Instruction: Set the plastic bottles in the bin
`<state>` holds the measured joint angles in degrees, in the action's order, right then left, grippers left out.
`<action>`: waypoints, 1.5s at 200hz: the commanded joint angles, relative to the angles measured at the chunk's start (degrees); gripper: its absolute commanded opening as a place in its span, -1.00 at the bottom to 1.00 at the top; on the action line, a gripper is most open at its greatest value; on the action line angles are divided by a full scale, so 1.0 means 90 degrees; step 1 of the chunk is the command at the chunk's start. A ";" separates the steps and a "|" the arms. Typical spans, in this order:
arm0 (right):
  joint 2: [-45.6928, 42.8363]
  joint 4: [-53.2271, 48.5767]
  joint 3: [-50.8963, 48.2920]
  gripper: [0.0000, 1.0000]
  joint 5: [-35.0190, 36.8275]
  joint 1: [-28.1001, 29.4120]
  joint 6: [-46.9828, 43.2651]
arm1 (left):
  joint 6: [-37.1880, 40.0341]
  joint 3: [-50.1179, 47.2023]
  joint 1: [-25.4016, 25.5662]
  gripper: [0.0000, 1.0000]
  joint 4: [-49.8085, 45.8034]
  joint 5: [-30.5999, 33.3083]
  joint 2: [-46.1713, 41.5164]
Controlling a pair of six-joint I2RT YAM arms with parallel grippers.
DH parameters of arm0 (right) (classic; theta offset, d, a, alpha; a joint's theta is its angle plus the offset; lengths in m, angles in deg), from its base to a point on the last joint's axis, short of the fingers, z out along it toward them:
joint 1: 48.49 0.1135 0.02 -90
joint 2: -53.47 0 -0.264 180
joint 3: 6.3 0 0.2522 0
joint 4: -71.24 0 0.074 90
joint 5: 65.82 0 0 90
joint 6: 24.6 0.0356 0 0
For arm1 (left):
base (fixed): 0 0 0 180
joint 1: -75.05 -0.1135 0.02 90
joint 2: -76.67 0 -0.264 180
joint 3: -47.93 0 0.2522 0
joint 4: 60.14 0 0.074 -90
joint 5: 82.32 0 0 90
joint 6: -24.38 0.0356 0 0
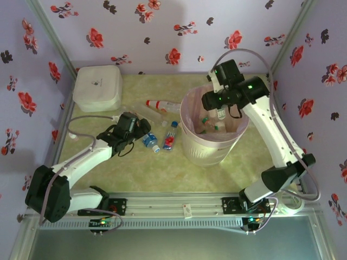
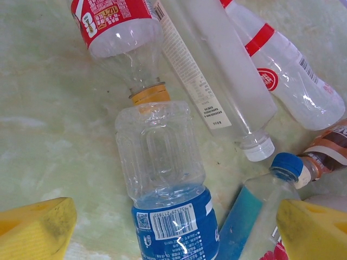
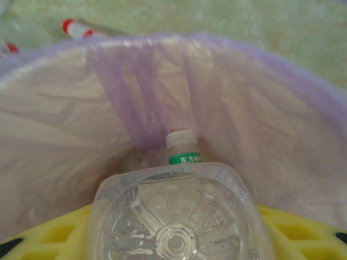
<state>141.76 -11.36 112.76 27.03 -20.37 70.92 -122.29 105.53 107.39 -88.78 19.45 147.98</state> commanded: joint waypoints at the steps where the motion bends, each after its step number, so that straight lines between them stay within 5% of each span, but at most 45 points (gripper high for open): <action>1: 0.0061 0.0188 -0.0256 -0.38 0.0054 0.0049 -0.0048 | -0.0110 0.0074 -0.0038 0.90 -0.0069 -0.0029 0.0021; 130: -0.0240 0.3234 -0.3246 -0.34 -0.0367 0.0137 0.0507 | -0.0237 0.0081 -0.0040 0.90 -0.0203 -0.0071 0.0032; 229: -0.1248 0.3096 -0.3276 0.45 -0.0039 0.0182 0.0628 | -0.0940 -0.0234 -0.0022 0.99 0.0312 -0.0433 0.0301; 300: -0.2949 0.3079 -0.2824 0.54 -0.0017 0.0167 0.0640 | -0.1227 0.0039 0.0280 0.99 0.0364 -0.0514 0.1089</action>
<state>118.19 17.77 83.88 25.35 -18.82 76.38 -131.34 104.41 108.90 -85.91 15.26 155.98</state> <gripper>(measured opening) 0.771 0.996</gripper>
